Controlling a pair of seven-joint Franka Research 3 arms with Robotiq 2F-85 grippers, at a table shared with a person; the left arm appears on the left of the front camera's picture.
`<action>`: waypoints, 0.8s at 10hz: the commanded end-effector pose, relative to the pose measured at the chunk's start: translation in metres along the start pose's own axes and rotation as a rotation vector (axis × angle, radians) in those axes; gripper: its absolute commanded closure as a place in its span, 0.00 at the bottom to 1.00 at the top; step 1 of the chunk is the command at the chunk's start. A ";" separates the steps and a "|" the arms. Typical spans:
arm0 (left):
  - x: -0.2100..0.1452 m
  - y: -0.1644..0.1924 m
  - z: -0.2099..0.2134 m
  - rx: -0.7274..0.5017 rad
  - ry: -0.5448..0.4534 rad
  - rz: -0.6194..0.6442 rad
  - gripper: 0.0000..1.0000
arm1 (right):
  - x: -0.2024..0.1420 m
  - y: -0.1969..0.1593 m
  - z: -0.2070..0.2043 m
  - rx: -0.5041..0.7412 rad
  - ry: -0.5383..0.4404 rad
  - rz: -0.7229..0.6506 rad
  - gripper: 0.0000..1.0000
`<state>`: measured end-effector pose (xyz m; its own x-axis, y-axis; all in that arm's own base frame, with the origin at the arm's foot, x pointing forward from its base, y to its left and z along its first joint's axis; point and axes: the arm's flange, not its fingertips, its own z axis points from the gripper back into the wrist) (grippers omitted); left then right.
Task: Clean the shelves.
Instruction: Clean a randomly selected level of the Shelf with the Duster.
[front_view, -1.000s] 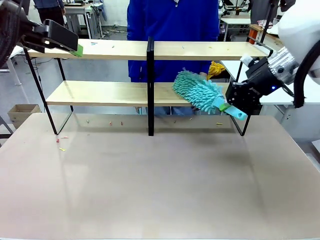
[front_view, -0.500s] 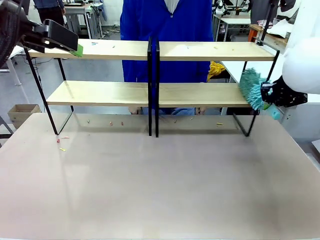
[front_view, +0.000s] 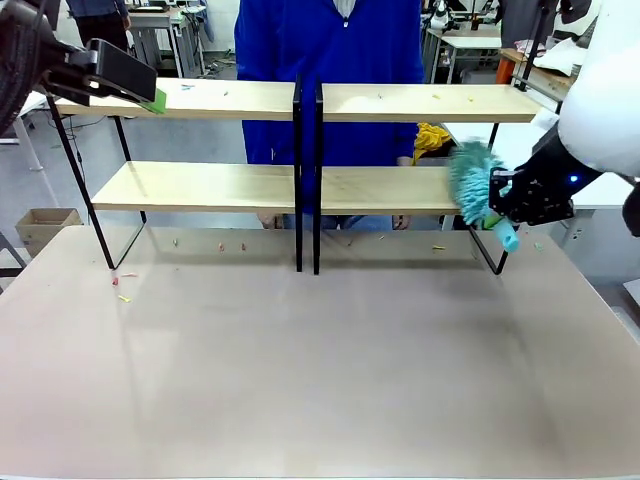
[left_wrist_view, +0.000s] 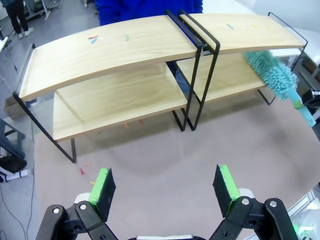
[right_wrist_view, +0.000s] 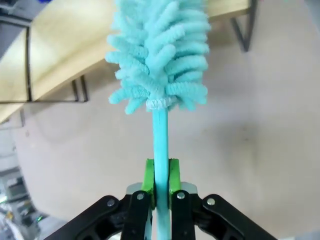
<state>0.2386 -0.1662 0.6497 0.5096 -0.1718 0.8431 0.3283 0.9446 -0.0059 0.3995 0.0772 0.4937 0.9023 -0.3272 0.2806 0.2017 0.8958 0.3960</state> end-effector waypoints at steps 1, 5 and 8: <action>0.000 0.001 0.001 0.001 -0.005 0.003 0.00 | 0.007 -0.005 0.008 0.192 0.093 0.039 0.88; 0.000 0.001 0.001 0.001 -0.005 0.003 0.00 | 0.003 -0.022 0.049 0.515 0.491 0.210 0.88; 0.000 0.001 0.001 0.001 -0.005 0.003 0.00 | 0.005 -0.101 0.139 0.595 0.678 0.358 0.88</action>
<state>0.2385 -0.1662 0.6498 0.5094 -0.1719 0.8432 0.3286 0.9445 -0.0060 0.3296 -0.0175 0.5514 0.9570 0.2900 -0.0087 -0.1576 0.5446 0.8237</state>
